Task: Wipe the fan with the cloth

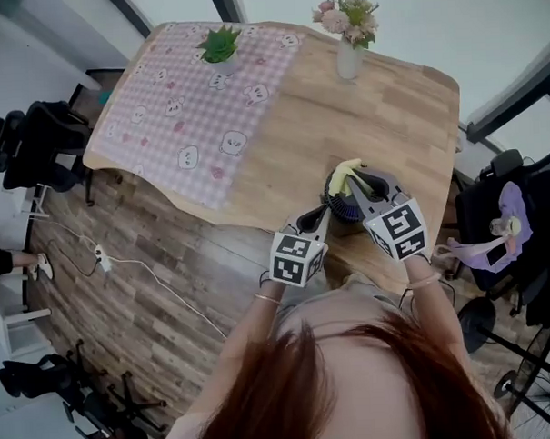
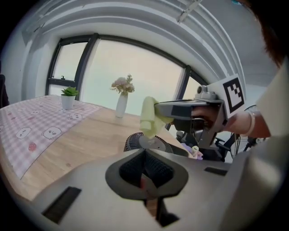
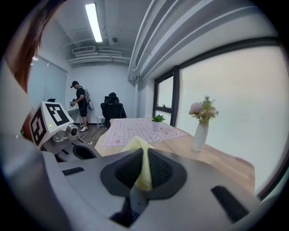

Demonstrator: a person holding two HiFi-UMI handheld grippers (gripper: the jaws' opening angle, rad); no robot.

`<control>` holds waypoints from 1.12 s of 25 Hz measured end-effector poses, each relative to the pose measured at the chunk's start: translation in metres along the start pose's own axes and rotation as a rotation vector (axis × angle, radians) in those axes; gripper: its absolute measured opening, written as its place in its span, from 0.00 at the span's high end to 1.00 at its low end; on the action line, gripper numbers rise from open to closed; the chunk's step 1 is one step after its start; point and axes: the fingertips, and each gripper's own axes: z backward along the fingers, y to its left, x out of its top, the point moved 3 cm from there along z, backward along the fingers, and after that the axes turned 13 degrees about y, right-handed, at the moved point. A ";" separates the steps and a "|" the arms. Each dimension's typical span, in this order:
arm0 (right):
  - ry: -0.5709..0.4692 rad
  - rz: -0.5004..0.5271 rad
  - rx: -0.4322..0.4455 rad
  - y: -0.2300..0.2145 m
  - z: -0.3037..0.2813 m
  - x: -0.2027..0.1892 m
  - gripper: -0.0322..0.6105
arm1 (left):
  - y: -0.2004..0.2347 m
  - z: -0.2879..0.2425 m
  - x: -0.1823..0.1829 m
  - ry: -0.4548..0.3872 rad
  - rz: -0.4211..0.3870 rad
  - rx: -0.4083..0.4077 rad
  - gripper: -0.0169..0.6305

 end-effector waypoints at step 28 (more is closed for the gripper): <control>0.370 0.252 0.160 0.010 -0.088 -0.044 0.91 | -0.003 -0.041 -0.016 0.084 0.024 -0.116 0.96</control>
